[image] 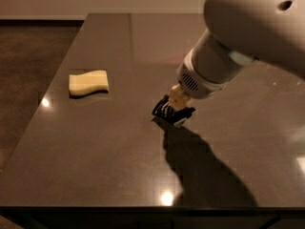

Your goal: Move rxbar chocolate near orange can

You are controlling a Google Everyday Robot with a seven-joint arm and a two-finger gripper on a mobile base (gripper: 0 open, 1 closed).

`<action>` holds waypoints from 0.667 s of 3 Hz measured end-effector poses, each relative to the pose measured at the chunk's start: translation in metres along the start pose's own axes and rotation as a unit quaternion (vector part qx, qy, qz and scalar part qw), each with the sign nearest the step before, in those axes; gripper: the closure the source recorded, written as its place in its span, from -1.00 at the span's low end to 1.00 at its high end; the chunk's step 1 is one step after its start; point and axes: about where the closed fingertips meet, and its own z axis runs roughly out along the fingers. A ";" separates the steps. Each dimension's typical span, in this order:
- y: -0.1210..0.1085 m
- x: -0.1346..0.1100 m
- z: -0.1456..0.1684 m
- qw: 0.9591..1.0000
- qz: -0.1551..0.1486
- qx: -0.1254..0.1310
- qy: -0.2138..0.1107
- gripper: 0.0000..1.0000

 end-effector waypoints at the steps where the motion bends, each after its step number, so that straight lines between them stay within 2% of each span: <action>1: -0.036 -0.011 -0.010 1.000 0.012 0.018 -0.018 1.00; 2: -0.070 -0.017 -0.016 0.999 0.020 0.035 -0.028 1.00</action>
Offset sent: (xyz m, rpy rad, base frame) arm 0.0782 -0.0795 0.0398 -0.0010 -0.1120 -0.1018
